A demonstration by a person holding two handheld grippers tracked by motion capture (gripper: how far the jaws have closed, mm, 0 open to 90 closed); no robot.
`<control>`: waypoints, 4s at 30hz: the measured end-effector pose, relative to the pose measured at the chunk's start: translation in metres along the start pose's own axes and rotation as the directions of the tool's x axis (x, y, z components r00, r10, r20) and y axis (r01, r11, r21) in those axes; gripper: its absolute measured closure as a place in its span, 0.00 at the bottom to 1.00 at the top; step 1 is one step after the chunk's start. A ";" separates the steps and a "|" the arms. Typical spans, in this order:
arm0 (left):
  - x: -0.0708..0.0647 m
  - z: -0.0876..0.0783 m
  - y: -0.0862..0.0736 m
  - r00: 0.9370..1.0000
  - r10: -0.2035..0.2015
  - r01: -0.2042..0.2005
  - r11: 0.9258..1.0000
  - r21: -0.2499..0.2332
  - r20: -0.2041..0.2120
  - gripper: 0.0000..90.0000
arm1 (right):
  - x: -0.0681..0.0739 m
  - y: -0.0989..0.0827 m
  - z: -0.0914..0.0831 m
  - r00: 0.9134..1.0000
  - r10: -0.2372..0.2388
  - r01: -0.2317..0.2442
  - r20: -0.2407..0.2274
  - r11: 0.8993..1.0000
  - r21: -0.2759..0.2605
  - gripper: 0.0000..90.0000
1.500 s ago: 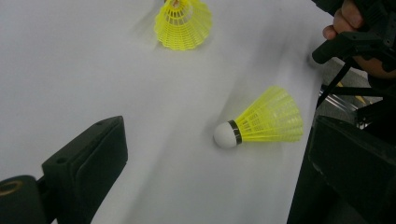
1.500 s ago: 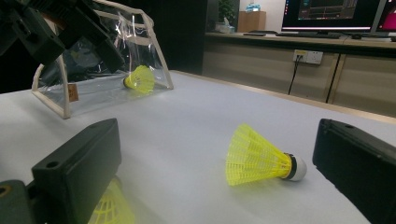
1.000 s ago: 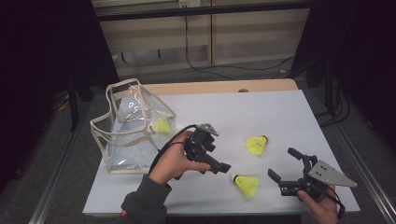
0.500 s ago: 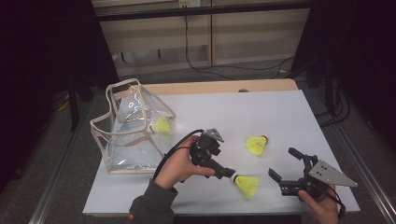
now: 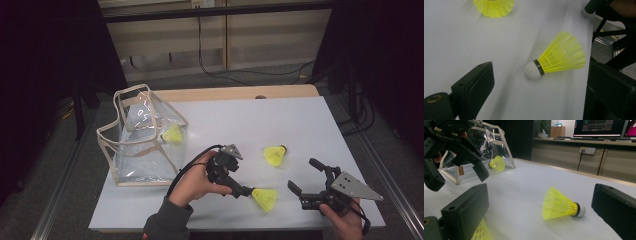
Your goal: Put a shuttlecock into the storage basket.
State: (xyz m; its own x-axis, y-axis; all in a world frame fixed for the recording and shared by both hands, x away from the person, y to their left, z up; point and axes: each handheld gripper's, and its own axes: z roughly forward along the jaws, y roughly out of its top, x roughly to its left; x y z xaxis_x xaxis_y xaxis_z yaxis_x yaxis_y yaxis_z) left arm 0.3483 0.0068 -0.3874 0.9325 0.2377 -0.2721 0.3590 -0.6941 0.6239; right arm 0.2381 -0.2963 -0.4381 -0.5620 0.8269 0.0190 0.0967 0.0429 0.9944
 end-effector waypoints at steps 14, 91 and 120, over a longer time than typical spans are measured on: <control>-0.001 0.025 -0.004 0.999 0.044 -0.045 0.997 0.056 0.019 0.14 | 0.001 0.000 0.003 1.000 -0.008 0.008 -0.011 1.000 0.001 0.01; 0.002 0.054 -0.010 0.979 0.201 -0.196 0.970 0.143 -0.018 0.67 | -0.001 0.000 -0.001 1.000 0.001 -0.001 0.004 1.000 0.000 0.01; 0.006 0.039 -0.005 1.000 0.002 -0.002 0.989 0.150 0.001 0.71 | -0.001 0.001 -0.003 1.000 -0.001 0.001 0.006 1.000 -0.005 0.01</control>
State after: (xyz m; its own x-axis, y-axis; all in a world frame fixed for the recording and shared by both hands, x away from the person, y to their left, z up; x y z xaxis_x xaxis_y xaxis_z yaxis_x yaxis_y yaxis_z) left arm 0.3503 -0.0145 -0.4203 0.9330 0.2361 -0.2717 0.3473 -0.7887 0.5072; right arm 0.2368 -0.2988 -0.4367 -0.5570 0.8303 0.0174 0.0918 0.0408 0.9949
